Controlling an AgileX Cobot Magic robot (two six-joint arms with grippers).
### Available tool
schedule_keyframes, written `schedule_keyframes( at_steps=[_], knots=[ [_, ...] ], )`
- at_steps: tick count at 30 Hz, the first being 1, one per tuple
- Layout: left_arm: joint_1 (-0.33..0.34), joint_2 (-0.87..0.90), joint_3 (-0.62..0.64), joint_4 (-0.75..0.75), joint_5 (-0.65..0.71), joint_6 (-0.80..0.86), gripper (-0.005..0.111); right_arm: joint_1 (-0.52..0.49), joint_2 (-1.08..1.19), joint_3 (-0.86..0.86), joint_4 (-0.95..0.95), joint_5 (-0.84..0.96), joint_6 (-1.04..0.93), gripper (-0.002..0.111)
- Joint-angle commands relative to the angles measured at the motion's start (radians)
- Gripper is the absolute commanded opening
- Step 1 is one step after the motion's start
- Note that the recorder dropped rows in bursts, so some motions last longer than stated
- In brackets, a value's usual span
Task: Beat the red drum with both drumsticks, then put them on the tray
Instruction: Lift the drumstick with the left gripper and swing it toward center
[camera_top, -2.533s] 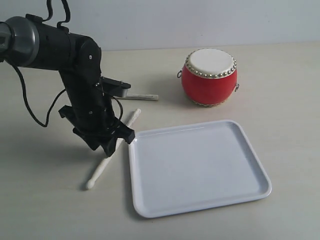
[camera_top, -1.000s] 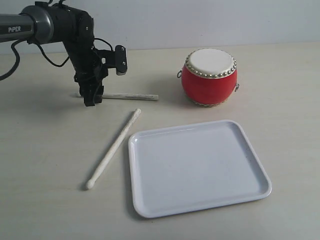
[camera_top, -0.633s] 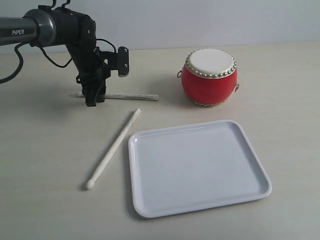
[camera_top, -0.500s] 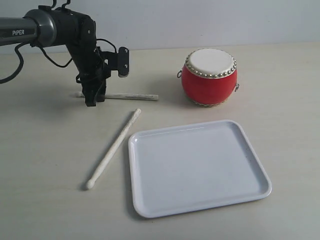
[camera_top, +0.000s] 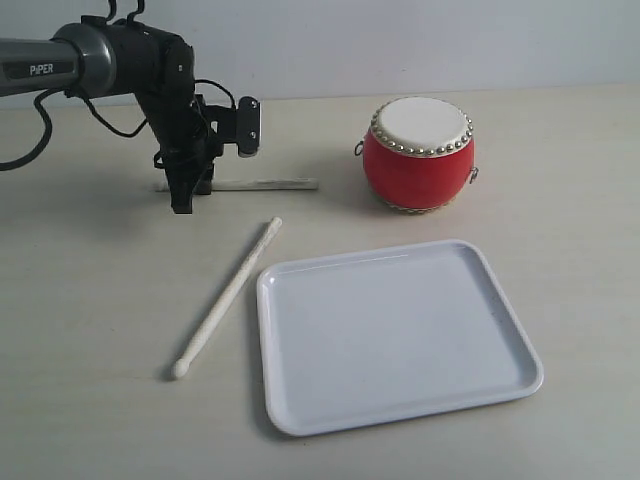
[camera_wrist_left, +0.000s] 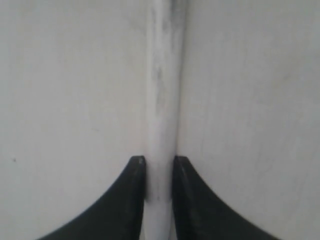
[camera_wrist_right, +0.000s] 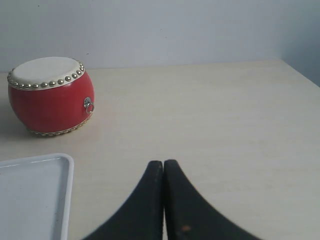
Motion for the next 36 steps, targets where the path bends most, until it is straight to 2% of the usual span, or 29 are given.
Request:
schedule_keyframes(
  at_steps=[1,7,14,21,36],
  knots=[
    [-0.007,-0.028,0.004,0.024,0.061,-0.059,0.0,-0.004,-0.006,0.004,0.003,-0.008,-0.004,0.0],
    [-0.04,-0.109,0.004,0.077,0.186,-0.137,0.0,-0.004,-0.006,0.004,0.003,-0.008,-0.004,0.0],
    [-0.133,-0.184,0.004,0.082,0.361,-0.216,0.0,-0.004,-0.006,0.004,0.003,-0.008,-0.002,0.0],
    [-0.188,-0.247,0.033,0.08,0.369,-0.385,0.0,-0.004,-0.006,0.004,0.003,-0.008,-0.004,0.0],
    [-0.191,-0.482,0.379,0.052,0.369,-0.523,0.0,-0.004,-0.006,0.004,0.003,-0.008,-0.005,0.0]
  ],
)
